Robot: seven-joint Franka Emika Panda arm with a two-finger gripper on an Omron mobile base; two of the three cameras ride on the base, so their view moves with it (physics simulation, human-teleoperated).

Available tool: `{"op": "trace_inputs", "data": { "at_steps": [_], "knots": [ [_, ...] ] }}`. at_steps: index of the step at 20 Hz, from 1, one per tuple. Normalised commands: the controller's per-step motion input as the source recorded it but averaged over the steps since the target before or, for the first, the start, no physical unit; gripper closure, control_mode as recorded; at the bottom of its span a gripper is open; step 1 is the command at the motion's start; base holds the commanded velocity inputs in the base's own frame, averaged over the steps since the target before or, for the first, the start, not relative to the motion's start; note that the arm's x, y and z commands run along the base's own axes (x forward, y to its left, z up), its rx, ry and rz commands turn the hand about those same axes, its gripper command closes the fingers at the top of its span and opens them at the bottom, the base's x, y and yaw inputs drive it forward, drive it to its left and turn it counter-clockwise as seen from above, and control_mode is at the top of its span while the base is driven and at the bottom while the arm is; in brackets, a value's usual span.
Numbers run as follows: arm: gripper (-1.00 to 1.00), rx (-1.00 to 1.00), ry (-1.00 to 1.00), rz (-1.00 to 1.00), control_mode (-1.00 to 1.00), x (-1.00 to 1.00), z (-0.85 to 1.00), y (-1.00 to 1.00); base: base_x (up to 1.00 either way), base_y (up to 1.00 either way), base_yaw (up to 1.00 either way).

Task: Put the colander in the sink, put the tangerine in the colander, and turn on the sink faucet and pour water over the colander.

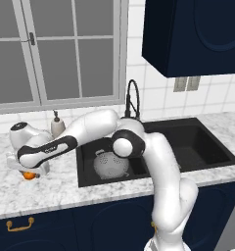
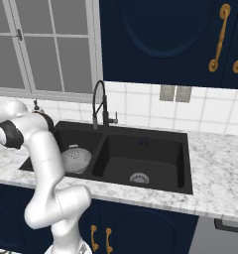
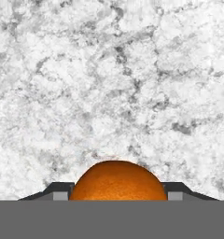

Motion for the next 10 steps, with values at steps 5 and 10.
{"op": "trace_inputs", "data": {
  "at_steps": [5,10],
  "knots": [
    [1.0,0.08,-0.18,0.0,-1.0,-0.61,0.38,-0.76,0.0,0.0,0.0],
    [1.0,0.12,-0.09,-0.04,-1.0,-0.41,0.24,-0.9,0.0,0.0,0.0]
  ]
}}
